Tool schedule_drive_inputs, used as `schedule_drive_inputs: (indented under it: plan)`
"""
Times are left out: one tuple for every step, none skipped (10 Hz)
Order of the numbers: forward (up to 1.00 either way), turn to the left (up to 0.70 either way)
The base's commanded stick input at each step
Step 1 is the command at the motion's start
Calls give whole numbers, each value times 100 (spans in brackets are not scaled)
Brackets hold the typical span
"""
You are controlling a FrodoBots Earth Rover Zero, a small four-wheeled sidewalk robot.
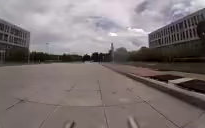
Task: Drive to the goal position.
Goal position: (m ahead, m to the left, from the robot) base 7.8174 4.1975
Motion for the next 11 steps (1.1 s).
schedule_drive_inputs:
  plan:
    - [100,0]
    - [100,0]
    - [100,0]
    - [100,0]
    - [100,0]
    - [100,0]
    - [100,0]
    - [100,0]
    - [100,0]
    - [100,0]
    - [100,0]
